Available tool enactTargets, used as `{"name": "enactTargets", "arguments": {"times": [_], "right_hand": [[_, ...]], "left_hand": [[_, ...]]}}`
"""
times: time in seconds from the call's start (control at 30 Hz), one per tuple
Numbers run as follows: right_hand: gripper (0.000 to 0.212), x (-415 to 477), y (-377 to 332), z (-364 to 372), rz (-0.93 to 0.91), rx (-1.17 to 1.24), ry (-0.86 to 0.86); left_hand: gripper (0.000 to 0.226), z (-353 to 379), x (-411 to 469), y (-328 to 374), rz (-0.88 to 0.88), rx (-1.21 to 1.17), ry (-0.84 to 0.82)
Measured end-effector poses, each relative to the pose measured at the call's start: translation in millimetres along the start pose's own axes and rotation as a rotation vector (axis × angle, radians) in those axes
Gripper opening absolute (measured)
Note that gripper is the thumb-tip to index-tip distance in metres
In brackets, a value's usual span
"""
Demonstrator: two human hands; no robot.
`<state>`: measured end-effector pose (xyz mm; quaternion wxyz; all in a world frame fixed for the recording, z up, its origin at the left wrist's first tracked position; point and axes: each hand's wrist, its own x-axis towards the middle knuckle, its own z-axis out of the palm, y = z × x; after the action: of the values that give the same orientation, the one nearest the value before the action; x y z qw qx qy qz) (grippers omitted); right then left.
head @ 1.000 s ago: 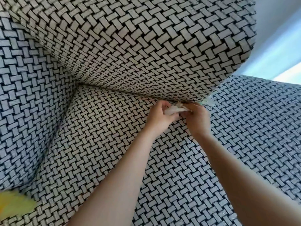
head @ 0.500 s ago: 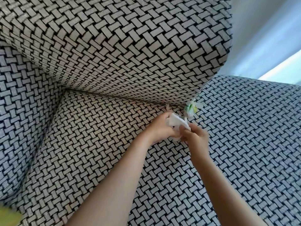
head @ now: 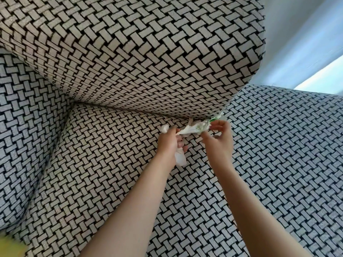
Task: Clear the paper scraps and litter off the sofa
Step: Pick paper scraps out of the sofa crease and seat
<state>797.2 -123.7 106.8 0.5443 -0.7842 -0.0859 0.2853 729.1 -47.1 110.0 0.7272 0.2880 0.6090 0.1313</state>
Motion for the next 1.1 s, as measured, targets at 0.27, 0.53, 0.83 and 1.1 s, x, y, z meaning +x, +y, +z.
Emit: {"name": "enactTargets", "arguments": {"times": [0.27, 0.53, 0.83, 1.1], "right_hand": [[0.024, -1, -4, 37, -0.545, -0.716, -0.130], [0.047, 21, -40, 83, -0.397, -1.141, -0.657], [0.033, 47, -14, 94, -0.463, -0.900, -0.436], [0.021, 34, -3, 68, -0.442, -0.646, -0.269]], "left_hand": [[0.029, -27, 2, 10, 0.169, 0.695, 0.020], [0.038, -55, 16, 23, 0.165, 0.980, 0.054], [0.032, -71, 34, 34, 0.201, 0.684, 0.123], [0.026, -56, 29, 31, 0.282, 0.139, 0.091]]}}
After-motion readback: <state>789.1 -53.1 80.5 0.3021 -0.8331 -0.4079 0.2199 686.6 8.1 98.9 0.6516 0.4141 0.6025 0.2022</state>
